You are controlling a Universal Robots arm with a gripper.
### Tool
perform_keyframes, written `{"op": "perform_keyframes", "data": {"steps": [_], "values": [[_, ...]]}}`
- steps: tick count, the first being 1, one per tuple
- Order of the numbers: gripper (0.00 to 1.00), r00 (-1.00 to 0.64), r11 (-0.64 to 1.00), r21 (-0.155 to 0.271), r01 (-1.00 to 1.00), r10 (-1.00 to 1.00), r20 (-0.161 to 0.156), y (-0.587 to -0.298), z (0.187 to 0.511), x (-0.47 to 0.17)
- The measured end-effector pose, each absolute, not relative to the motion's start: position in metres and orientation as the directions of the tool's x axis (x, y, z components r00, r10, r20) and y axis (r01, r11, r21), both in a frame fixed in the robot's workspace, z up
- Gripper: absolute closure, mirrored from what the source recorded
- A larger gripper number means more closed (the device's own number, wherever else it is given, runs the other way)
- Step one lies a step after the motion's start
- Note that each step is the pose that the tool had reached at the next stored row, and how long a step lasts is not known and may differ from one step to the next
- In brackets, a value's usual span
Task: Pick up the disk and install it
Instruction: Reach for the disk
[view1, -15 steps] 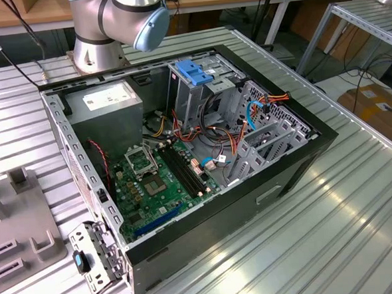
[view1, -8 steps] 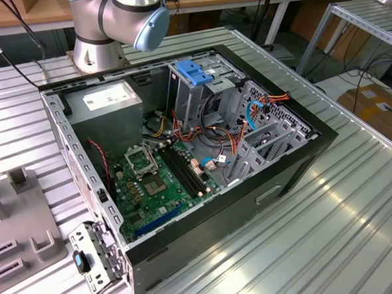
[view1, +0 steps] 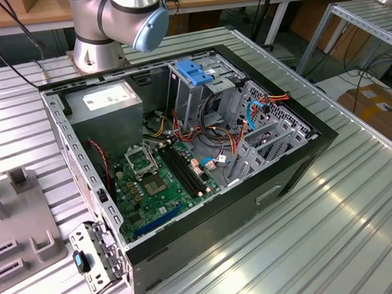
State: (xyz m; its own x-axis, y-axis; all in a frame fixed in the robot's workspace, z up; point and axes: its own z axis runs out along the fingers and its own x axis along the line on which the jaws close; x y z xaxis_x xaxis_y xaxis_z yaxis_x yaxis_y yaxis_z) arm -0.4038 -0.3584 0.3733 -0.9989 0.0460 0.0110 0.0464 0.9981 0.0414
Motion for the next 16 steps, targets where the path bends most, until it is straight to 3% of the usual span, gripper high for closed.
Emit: {"op": "perform_keyframes", "data": {"steps": [16], "values": [[0.89,-1.0,0.999,0.038,-0.017,-0.017,0.013,-0.358,0.356,-0.413]]}}
